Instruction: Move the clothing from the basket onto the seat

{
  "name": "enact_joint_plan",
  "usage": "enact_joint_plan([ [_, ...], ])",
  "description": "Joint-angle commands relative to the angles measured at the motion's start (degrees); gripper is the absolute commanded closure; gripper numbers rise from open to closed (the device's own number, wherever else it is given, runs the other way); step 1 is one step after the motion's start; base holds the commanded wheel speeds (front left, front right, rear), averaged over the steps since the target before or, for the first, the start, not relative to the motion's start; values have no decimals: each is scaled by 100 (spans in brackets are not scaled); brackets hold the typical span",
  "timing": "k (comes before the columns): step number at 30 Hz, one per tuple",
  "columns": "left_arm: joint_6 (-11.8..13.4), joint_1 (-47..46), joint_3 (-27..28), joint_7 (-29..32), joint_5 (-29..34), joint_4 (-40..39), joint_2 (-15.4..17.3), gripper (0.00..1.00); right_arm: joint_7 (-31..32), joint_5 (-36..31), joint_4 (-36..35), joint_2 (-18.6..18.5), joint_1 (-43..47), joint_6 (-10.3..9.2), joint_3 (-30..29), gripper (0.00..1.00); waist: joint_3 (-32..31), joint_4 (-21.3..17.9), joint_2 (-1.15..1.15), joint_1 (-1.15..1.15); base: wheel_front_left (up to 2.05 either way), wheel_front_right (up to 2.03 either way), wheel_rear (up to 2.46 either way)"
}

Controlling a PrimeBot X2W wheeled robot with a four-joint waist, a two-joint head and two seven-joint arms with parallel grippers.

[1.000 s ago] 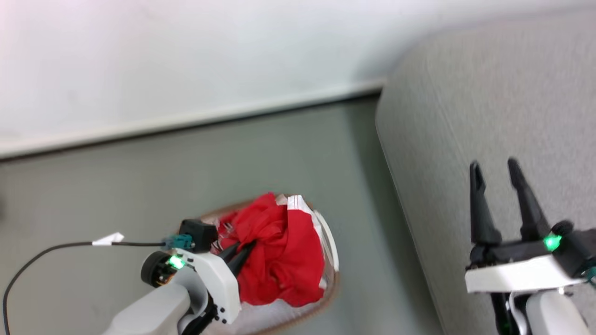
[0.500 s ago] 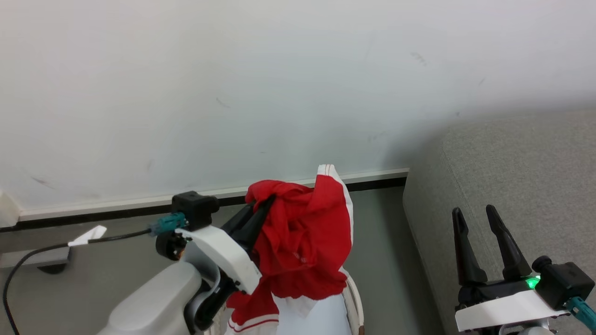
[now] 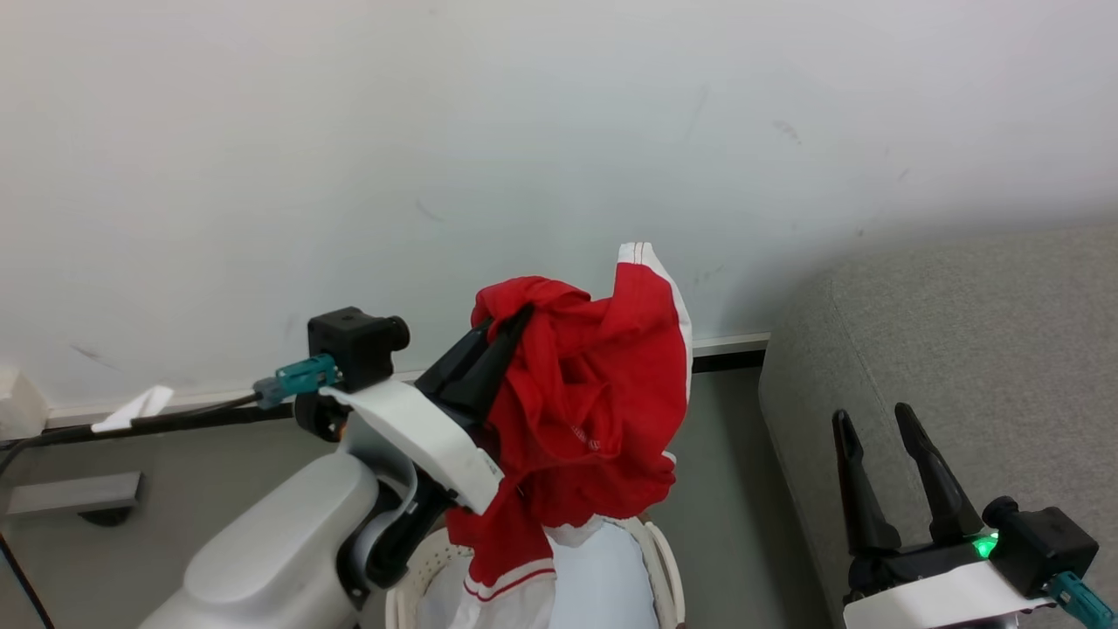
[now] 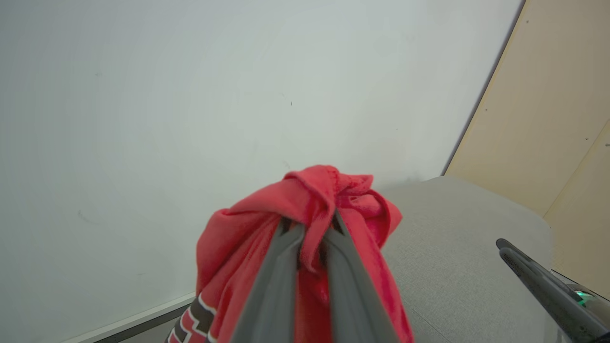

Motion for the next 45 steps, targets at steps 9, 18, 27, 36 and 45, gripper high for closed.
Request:
enact_joint_plan([
  [9, 92, 56, 43, -27, -33, -182, 86, 100, 5, 341, -95, -285, -123, -12, 559, 0, 71, -14, 0, 1, 0, 0, 0],
  [18, 47, -25, -58, 39, -5, -160, -7, 100, 5, 795, -38, -623, -672, -12, 1963, 0, 105, 113, 0, 1, 0, 0, 0],
  [27, -61, -111, -285, 104, 46, -74, -313, 100, 4, 1059, 1277, -654, -1724, -12, 3261, 0, 88, 479, 0, 1, 0, 0, 0],
  [36, -220, -222, -688, 274, 202, 7, -728, 100, 5, 1453, 2591, -366, -2368, -12, 3863, 0, -37, 1075, 0, 1, 0, 0, 0],
  [45, -405, -207, -1056, 435, 199, 185, -1137, 100, 4, 2094, 2925, -442, -2801, -12, 4571, 1, -219, 1592, 0, 1, 0, 0, 0],
])
